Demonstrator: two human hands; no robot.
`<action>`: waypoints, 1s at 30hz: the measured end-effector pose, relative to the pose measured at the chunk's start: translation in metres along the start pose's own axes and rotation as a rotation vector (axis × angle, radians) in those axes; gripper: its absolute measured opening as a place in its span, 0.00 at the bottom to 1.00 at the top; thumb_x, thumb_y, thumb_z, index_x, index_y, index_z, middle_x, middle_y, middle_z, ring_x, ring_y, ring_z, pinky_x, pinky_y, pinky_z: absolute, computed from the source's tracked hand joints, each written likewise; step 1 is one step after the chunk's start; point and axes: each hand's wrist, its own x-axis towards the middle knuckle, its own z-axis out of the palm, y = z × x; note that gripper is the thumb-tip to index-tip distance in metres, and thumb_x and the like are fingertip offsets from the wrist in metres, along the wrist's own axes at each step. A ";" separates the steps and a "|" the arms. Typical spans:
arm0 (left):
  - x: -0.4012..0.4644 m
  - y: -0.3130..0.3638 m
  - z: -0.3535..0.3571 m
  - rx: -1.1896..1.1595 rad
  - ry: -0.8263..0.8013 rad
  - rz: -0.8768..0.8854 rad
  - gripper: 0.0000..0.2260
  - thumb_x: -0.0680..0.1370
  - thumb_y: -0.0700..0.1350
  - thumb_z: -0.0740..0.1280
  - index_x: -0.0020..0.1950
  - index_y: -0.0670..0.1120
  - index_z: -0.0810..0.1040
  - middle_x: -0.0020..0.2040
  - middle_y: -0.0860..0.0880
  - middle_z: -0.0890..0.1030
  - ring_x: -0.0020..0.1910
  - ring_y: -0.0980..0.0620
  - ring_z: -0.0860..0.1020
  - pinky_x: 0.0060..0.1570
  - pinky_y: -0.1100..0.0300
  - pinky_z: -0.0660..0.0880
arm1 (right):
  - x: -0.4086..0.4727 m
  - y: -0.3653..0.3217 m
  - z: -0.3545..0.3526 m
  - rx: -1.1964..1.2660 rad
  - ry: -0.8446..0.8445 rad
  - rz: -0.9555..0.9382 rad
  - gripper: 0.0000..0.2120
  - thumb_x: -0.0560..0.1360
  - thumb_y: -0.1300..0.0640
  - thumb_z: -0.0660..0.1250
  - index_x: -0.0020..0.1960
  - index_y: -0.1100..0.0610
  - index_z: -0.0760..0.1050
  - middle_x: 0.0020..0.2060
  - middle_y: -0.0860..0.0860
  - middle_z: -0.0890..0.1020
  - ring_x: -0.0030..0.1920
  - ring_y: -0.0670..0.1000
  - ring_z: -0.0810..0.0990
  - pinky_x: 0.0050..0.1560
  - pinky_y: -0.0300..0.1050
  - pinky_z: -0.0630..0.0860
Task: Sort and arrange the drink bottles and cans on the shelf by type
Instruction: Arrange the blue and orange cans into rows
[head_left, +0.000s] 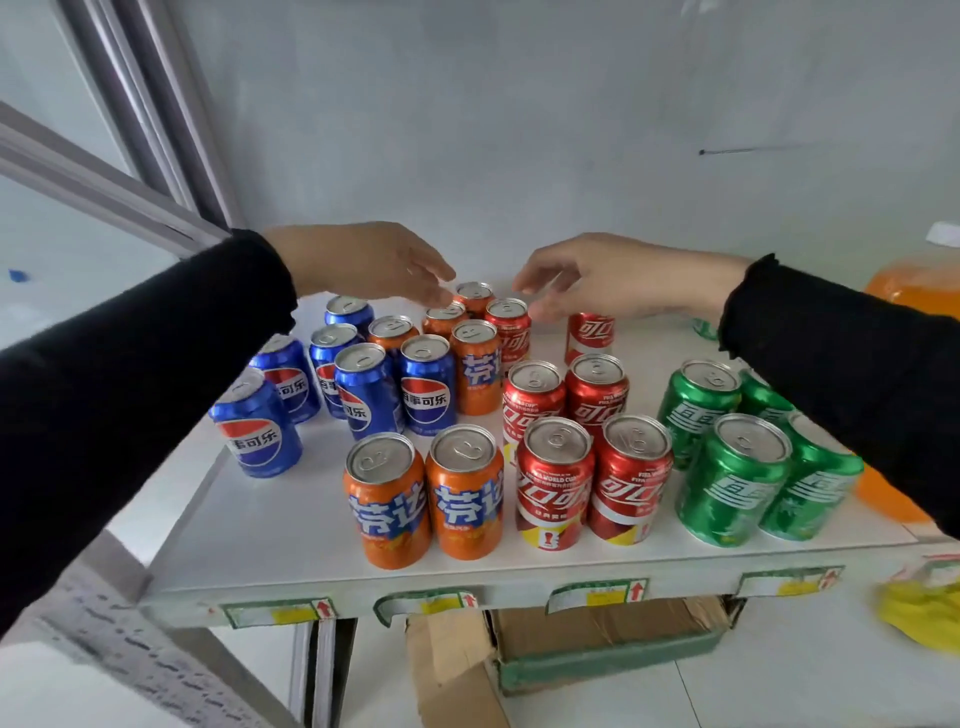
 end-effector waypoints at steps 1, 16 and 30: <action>-0.004 -0.009 -0.003 0.031 0.006 -0.037 0.23 0.77 0.58 0.70 0.71 0.54 0.76 0.65 0.55 0.79 0.65 0.53 0.76 0.66 0.57 0.67 | 0.006 -0.009 0.005 0.018 0.003 -0.017 0.19 0.77 0.47 0.71 0.67 0.49 0.77 0.60 0.44 0.81 0.58 0.45 0.80 0.53 0.37 0.74; -0.027 -0.074 0.056 0.181 -0.039 -0.157 0.29 0.74 0.58 0.73 0.73 0.52 0.72 0.63 0.49 0.79 0.55 0.48 0.77 0.59 0.53 0.75 | 0.081 -0.057 0.095 -0.313 -0.132 -0.053 0.32 0.75 0.38 0.70 0.72 0.53 0.70 0.62 0.53 0.77 0.56 0.52 0.75 0.51 0.46 0.75; -0.082 -0.069 0.046 0.149 0.083 -0.237 0.25 0.68 0.63 0.76 0.55 0.50 0.72 0.49 0.51 0.79 0.45 0.48 0.78 0.41 0.55 0.72 | 0.077 -0.088 0.083 -0.236 -0.119 -0.161 0.29 0.68 0.37 0.75 0.63 0.47 0.70 0.52 0.49 0.76 0.49 0.52 0.75 0.42 0.47 0.71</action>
